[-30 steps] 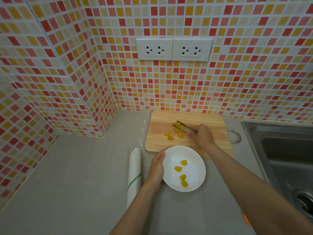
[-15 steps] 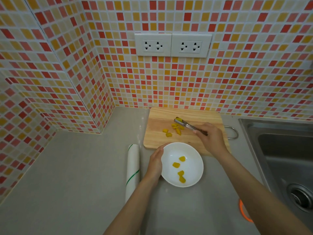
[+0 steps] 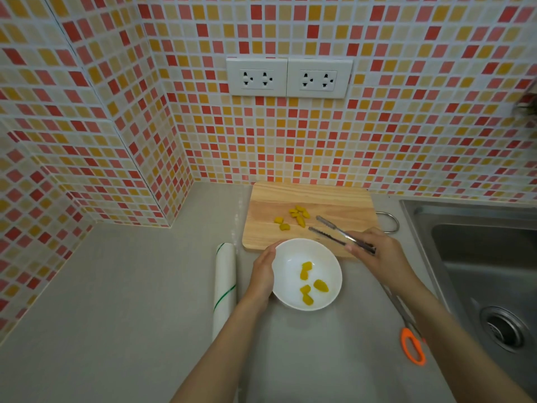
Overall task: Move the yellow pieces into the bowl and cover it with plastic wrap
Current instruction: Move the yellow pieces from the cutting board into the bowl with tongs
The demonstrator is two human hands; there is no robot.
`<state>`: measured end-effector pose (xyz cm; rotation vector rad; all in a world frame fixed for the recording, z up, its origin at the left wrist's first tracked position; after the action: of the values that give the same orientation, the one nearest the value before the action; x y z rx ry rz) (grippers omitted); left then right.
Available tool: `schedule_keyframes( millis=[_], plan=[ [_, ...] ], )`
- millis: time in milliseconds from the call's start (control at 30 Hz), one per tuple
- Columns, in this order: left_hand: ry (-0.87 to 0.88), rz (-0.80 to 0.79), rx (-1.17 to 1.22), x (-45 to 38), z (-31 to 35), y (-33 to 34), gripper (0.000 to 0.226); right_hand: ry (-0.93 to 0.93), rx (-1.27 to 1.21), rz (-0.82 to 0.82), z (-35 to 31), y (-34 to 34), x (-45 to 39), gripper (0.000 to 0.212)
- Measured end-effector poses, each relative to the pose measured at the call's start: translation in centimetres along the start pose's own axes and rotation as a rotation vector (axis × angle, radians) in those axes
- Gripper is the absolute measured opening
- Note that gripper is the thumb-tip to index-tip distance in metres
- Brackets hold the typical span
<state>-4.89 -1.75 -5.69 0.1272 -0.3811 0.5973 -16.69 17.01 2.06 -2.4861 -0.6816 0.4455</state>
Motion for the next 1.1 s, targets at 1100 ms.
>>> schedule_keyframes(
  millis=[1100],
  plan=[
    [-0.018,0.004,-0.006,0.1,-0.2,-0.2,0.030,-0.080,-0.066,0.004,-1.4,1.2,2.8,0.029]
  ],
)
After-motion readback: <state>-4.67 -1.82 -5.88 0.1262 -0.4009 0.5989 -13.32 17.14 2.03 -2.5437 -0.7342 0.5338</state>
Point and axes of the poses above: each hand's wrist, its own x-axis away from the middle knuckle, its own y-axis out of the palm, z = x × y, the point moved 6 cm from there along -x, towards the middle knuckle, and after that the axes turned 12 degrees about -x, right-handed, at the moved point
